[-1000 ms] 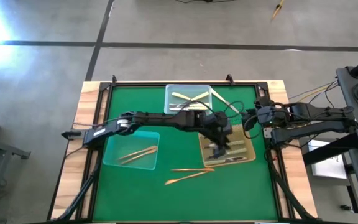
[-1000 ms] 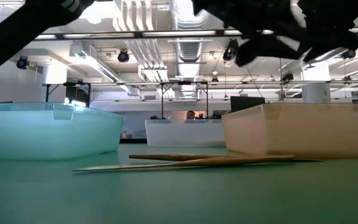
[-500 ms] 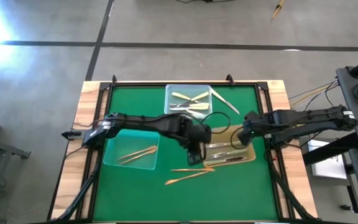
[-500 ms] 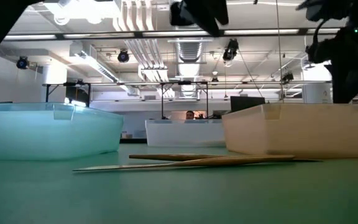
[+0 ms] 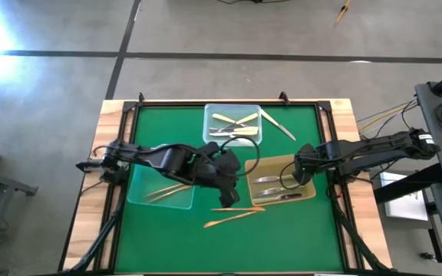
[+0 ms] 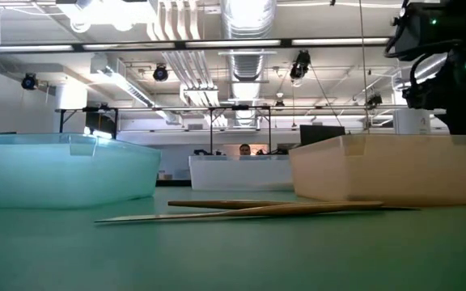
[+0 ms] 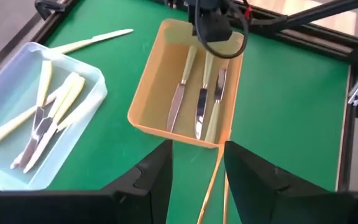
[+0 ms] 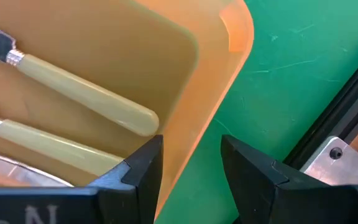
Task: Sort silverware by color (type)
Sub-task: Adjust the orange bin on the table
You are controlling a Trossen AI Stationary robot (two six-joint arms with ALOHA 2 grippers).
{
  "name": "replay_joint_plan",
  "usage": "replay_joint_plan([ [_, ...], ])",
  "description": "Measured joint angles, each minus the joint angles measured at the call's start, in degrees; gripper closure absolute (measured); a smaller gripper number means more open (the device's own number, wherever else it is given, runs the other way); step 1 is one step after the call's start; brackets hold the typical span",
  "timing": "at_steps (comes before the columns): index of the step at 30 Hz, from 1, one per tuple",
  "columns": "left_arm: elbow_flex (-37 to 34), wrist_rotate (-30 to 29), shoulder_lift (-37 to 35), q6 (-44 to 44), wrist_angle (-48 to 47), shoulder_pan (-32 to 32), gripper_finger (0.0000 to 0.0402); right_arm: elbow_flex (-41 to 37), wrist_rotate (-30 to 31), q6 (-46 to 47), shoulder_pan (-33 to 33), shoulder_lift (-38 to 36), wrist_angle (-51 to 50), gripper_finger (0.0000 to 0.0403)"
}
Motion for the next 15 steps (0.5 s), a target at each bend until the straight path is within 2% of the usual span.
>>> replay_joint_plan([
  [11, 0.0, -0.69, -4.69, 0.53, -4.29, -1.62, 0.0274, 0.17, 0.2, 0.58, 0.0, 6.58, -0.24, 0.025],
  [15, 0.0, -2.78, -6.1, 0.73, -7.28, -1.68, 0.0274, 0.73, 0.34, 0.29, -0.11, 8.58, -0.89, 0.025],
])
